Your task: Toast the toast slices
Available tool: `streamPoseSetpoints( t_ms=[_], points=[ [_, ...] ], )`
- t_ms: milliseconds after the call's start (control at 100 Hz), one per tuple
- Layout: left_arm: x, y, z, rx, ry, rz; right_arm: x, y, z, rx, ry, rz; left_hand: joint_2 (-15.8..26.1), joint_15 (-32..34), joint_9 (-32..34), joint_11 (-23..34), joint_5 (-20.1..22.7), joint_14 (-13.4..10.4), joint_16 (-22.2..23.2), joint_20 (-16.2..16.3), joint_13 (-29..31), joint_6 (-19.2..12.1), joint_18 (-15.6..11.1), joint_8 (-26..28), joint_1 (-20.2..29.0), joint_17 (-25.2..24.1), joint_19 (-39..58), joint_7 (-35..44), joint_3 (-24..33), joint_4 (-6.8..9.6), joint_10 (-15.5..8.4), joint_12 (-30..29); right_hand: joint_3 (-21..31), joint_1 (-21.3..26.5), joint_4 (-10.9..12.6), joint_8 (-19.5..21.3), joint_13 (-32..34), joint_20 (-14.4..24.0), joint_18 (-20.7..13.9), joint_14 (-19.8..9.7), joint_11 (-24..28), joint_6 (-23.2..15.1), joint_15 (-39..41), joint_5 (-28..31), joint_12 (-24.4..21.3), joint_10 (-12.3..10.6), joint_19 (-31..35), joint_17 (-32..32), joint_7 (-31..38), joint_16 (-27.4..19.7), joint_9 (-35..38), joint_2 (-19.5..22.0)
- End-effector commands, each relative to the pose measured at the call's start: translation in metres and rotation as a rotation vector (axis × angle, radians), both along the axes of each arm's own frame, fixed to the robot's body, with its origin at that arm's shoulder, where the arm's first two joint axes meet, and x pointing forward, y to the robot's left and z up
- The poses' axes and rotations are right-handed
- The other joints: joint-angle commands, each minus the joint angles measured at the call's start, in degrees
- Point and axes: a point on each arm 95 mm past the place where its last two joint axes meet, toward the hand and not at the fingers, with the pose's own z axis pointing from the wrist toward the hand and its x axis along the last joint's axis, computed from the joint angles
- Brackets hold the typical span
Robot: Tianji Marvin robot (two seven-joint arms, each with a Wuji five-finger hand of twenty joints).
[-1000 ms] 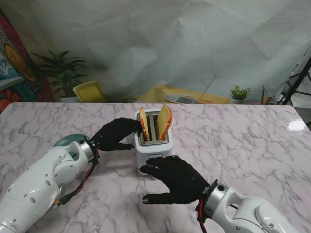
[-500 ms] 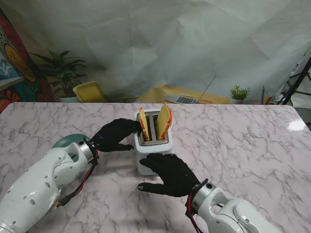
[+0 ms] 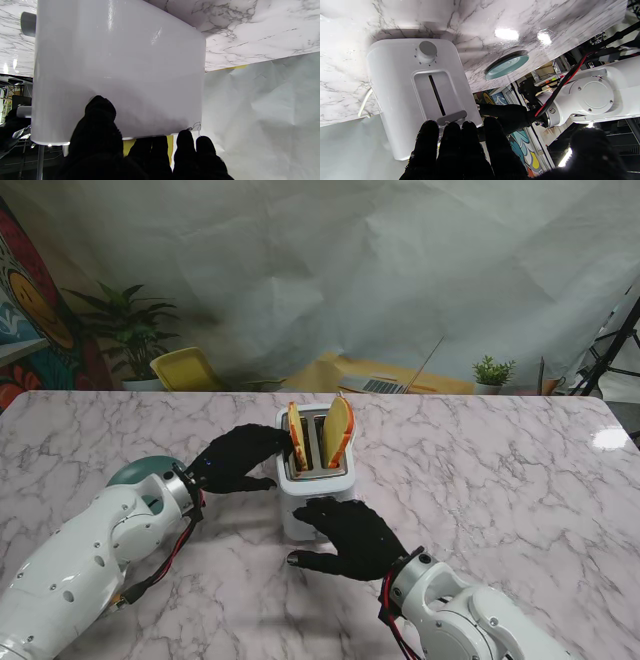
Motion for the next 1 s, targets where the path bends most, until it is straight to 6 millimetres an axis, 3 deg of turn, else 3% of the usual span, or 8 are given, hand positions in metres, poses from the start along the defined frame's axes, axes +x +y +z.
streamPoseSetpoints(
  t_ms=[0,420,990],
  points=[
    [-0.004,-0.001,-0.012,0.026,0.035,-0.007,0.002,-0.002,-0.004,-0.019,0.007,-0.003,1.7,0.6,1.4,1.0,3.4,0.1,0.4,1.0,0.3,-3.6,-2.2,2.0,-0.4,-0.9,1.5,5.9,0.0,0.52,-0.8,0.5,-2.2,2.2,1.1,-0.6,0.1,-0.7,-3.2,0.0,-0.2,0.3,-2.2,0.3,0.1,-0.9,-0.8,-1.0,0.7,-0.5,-1.8,2.2],
    [-0.004,-0.004,-0.014,0.019,0.033,-0.009,0.011,-0.004,-0.018,-0.046,0.044,-0.004,1.7,0.6,1.5,1.4,3.6,0.0,0.5,1.2,0.6,-3.6,-2.2,2.1,-0.2,-0.9,1.9,6.2,0.0,0.53,-0.7,0.6,-2.8,2.9,1.3,-0.3,-0.3,-0.7,-3.5,-0.5,0.4,-0.3,-1.6,0.3,0.4,-1.6,-0.8,-1.5,2.2,-0.1,-1.3,2.3],
    [-0.002,-0.005,-0.013,0.015,0.021,-0.006,0.015,-0.004,-0.059,-0.051,0.161,-0.017,1.8,0.7,1.5,1.5,3.6,0.0,0.5,1.3,0.6,-3.6,-2.2,2.0,-0.1,-0.9,2.2,6.3,0.1,0.55,-0.7,0.6,-3.3,3.4,1.5,0.0,-1.6,-0.8,-3.9,-1.0,0.8,-0.5,-0.9,-0.7,0.6,-2.0,-0.9,-2.4,3.0,0.4,-2.3,2.5]
  ],
)
